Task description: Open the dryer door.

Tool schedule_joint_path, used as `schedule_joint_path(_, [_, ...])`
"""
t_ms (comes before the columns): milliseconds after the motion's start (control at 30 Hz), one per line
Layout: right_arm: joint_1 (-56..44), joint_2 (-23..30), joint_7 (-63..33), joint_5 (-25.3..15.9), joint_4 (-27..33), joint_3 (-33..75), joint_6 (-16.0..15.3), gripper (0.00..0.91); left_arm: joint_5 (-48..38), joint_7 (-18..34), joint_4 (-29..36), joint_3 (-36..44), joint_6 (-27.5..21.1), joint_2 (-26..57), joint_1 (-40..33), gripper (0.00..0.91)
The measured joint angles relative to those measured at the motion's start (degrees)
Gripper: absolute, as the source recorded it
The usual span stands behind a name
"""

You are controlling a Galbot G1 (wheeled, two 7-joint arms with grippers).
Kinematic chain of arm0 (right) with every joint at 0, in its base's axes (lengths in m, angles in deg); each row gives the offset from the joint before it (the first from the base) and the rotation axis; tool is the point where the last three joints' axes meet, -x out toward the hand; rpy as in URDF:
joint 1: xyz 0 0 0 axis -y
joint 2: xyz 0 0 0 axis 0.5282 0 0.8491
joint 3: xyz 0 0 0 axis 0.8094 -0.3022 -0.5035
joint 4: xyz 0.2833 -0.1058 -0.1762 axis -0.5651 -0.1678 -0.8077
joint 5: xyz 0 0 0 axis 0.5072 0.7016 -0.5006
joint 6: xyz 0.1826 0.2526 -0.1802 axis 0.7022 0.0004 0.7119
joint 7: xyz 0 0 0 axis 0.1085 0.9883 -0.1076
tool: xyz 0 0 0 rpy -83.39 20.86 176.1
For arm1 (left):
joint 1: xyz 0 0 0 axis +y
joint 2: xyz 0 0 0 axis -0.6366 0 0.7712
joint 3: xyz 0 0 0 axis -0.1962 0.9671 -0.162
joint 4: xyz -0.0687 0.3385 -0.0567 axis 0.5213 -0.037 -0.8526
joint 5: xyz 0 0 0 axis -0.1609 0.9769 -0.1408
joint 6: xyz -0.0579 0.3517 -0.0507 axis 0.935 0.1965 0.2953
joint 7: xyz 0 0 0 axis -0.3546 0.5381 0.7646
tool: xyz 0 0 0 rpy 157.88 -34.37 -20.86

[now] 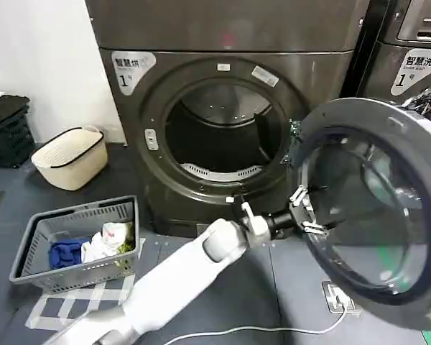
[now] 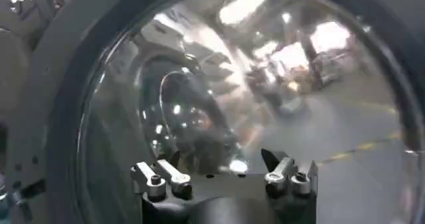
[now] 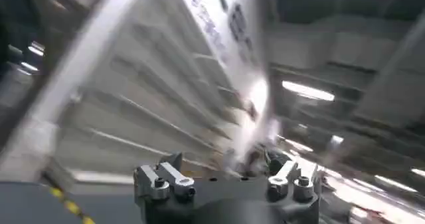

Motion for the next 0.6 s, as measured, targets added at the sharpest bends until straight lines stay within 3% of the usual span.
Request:
schedule_joint_path(267, [-0.1,3.0,-7.1,-5.7,0.5,4.4,-0.7,0.907,0.2,0.1,-4.7,1.4,-0.2,-4.9,-3.5,0.907])
schedule_joint_path(467, [-0.5,3.0,-11.6,-12.4,3.3,7.9,0.4,0.907,0.2,0.1,-7.0,1.4,-0.2,-7.4,-4.5,0.907])
schedule_joint_path(600, [-0.7,3.5,-13.5,-14.5,5.2,9.9,0.4,0.907,0.4,0.2,-8.5,1.5,-0.5,-8.0,-5.1,0.907])
